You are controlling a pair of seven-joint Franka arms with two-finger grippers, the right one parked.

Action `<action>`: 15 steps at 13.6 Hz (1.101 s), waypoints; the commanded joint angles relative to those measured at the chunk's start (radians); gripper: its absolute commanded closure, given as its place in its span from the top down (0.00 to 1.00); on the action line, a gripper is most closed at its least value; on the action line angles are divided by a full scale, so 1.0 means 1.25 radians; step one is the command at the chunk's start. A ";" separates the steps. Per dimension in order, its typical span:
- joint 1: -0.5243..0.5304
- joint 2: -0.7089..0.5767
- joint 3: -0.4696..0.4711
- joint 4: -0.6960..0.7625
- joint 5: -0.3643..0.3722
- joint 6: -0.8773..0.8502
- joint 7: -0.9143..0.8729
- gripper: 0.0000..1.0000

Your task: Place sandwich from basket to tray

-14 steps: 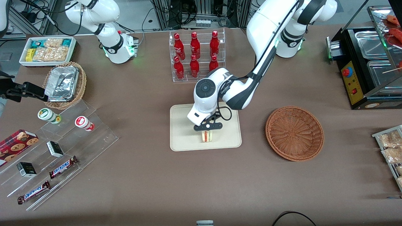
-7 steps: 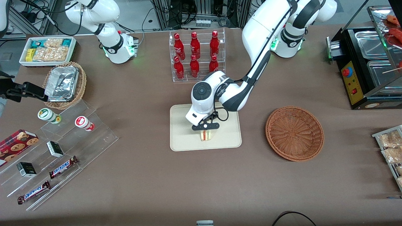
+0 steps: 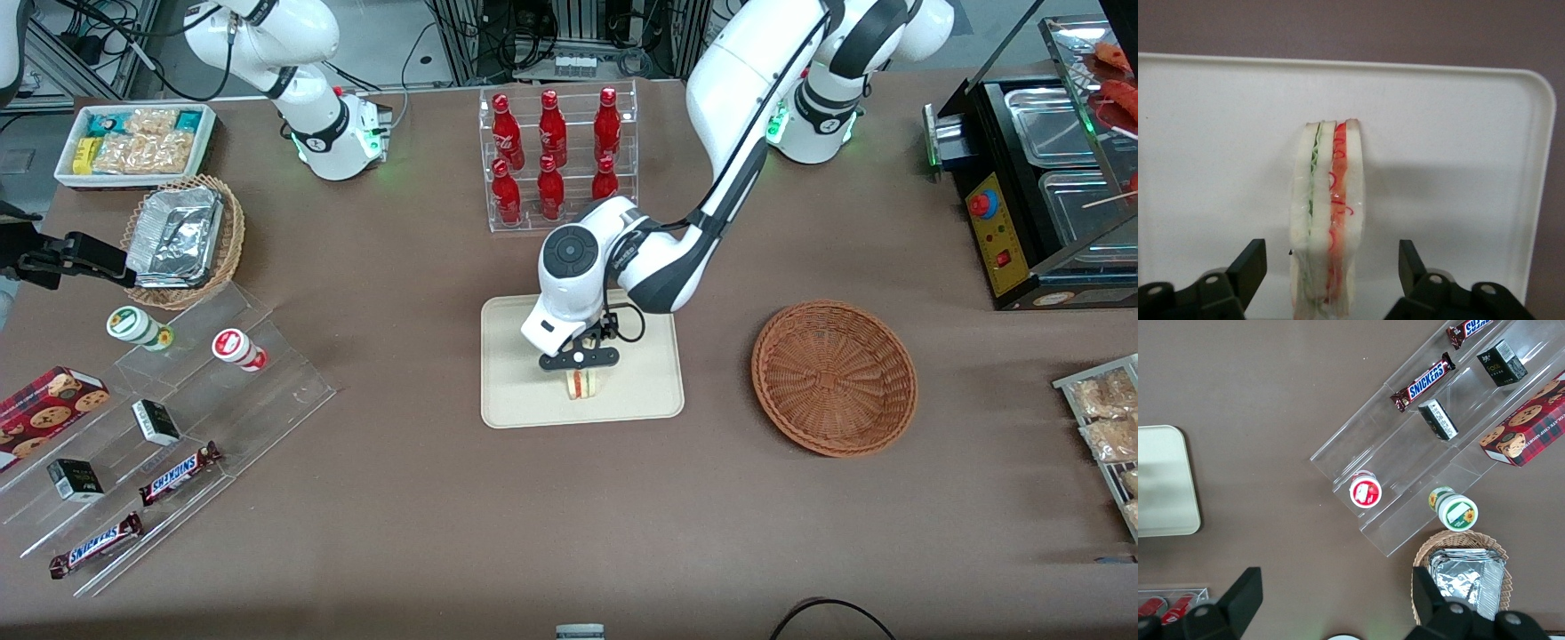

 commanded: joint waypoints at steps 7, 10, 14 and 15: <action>0.028 -0.289 0.113 -0.019 0.003 -0.310 -0.069 1.00; 0.104 -0.370 0.115 -0.020 -0.003 -0.408 0.023 1.00; 0.187 -0.431 0.115 -0.023 0.003 -0.490 0.135 1.00; 0.220 -0.447 0.115 -0.022 -0.002 -0.504 0.182 1.00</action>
